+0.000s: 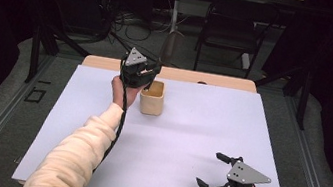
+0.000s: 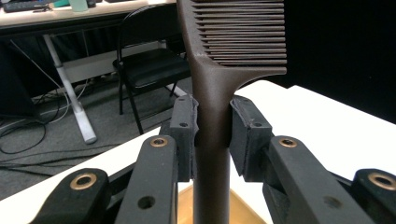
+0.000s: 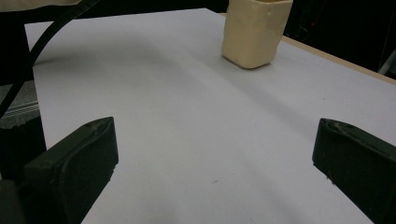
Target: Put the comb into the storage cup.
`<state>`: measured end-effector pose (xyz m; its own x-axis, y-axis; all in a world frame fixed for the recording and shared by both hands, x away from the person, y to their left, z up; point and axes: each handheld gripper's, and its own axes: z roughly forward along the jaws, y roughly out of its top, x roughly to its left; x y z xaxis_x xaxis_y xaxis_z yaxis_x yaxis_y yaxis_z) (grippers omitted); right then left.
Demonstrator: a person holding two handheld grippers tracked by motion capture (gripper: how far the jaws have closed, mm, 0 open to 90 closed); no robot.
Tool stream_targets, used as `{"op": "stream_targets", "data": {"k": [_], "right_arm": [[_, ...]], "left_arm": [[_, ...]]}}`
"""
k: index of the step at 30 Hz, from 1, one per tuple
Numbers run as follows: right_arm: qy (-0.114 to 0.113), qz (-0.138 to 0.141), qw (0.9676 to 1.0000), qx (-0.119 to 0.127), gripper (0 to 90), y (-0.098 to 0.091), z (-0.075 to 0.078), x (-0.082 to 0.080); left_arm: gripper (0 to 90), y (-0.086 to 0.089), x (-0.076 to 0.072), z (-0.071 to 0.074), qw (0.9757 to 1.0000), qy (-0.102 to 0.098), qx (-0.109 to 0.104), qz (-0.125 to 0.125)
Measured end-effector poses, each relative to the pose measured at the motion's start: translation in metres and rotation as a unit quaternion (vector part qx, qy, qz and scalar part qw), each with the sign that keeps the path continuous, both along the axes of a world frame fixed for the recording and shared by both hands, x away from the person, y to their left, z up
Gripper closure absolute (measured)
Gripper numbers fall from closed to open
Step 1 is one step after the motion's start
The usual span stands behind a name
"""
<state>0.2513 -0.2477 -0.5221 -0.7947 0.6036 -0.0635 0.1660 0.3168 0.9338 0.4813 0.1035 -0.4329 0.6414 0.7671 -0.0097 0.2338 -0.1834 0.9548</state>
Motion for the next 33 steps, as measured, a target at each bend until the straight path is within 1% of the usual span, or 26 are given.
{"op": "stream_targets", "data": {"k": [9, 11, 16, 19, 29, 32, 33], "right_arm": [[0.0, 0.001, 1.0, 0.0, 0.0, 0.0, 0.0, 0.0], [0.001, 0.001, 1.0, 0.0, 0.0, 0.0, 0.0, 0.0], [0.001, 0.0, 1.0, 0.001, 0.0, 0.0, 0.0, 0.0], [0.001, 0.001, 1.0, 0.001, 0.0, 0.0, 0.0, 0.0], [0.002, 0.001, 1.0, 0.001, 0.0, 0.0, 0.0, 0.0], [0.002, 0.001, 1.0, -0.001, 0.0, -0.001, 0.001, 0.0], [0.0, 0.002, 1.0, 0.0, 0.0, 0.0, 0.0, 0.0]], "left_arm": [[72.1, 0.002, 0.004, -0.006, 1.0, 0.001, -0.007, -0.001], [72.1, 0.002, 0.005, -0.007, 1.0, -0.001, -0.005, 0.0], [72.1, 0.002, 0.005, -0.011, 0.9999, -0.001, -0.01, -0.004], [72.1, 0.001, 0.006, -0.014, 0.9999, 0.002, -0.011, -0.005], [72.1, 0.003, 0.005, -0.017, 0.9999, 0.005, -0.004, -0.009], [72.1, 0.003, 0.006, -0.018, 0.9999, 0.01, 0.005, -0.011], [72.1, 0.003, 0.006, -0.019, 0.9999, 0.009, 0.004, -0.012]]}}
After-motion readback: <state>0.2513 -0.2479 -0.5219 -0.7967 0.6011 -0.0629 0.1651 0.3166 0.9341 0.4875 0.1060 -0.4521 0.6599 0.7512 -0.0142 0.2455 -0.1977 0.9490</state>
